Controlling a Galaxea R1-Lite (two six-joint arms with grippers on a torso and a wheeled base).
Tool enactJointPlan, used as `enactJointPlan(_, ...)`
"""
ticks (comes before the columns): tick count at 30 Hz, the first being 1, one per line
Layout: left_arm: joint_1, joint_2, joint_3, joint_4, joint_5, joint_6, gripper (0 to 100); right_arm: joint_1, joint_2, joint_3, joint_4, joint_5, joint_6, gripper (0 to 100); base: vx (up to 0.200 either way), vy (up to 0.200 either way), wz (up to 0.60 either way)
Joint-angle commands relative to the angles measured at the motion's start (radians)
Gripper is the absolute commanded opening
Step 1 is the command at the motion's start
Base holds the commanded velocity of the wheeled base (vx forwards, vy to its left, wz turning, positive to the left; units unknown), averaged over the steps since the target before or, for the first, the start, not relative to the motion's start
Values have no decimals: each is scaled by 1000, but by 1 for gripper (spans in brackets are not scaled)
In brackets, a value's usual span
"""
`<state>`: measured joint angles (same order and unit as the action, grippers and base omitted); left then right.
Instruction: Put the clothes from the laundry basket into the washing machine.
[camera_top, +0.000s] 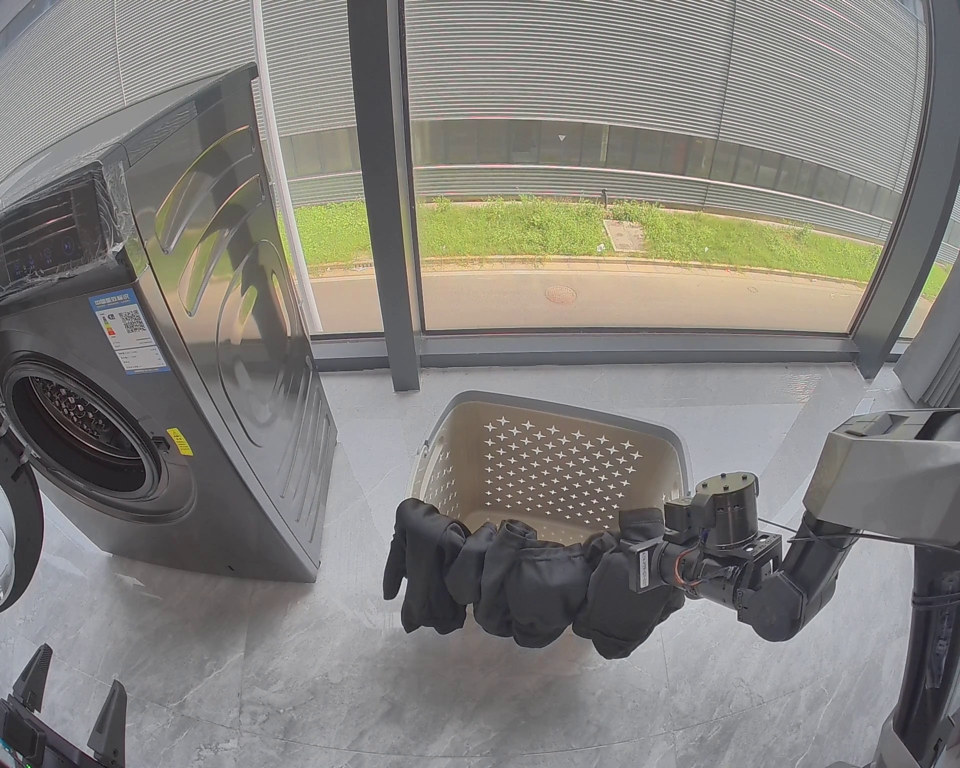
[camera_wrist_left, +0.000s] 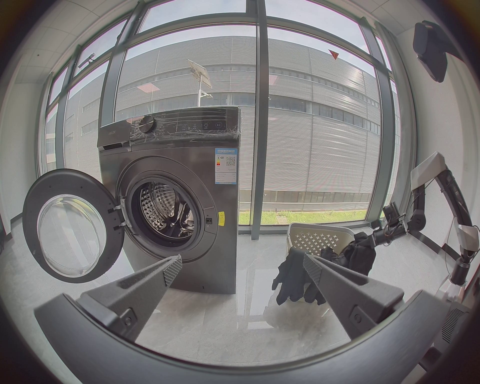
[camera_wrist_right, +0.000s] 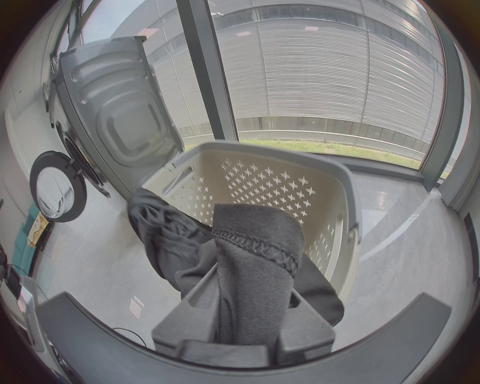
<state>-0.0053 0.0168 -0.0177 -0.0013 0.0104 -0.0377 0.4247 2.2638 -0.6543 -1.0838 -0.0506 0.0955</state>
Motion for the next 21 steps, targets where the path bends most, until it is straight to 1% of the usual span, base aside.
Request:
enactJointPlan(1,1,-17,18,0,2,2,100,52,-194,31,1,6,10,0,0,0,0)
enactJointPlan(3,1,-17,18,0,2,1,100,74,-274,58,2,6,12,0,0,0,0)
enactJointPlan(8,1,-17,18,0,2,1,100,135,-460,113,4,5,55,0,0,0,0)
enactJointPlan(11,1,-17,18,0,2,1,100,157,-558,137,4,5,64,0,0,0,0)
enactJointPlan(14,1,-17,18,0,2,1,100,161,-641,143,5,5,64,0,0,0,0)
enactJointPlan(15,1,-17,18,0,2,1,100,161,-641,143,5,5,64,0,0,0,0)
enactJointPlan(16,1,-17,18,0,2,1,100,160,-695,139,5,6,69,0,0,0,0)
enactJointPlan(21,1,-17,18,0,2,1,100,154,-774,142,-4,3,70,0,0,0,0)
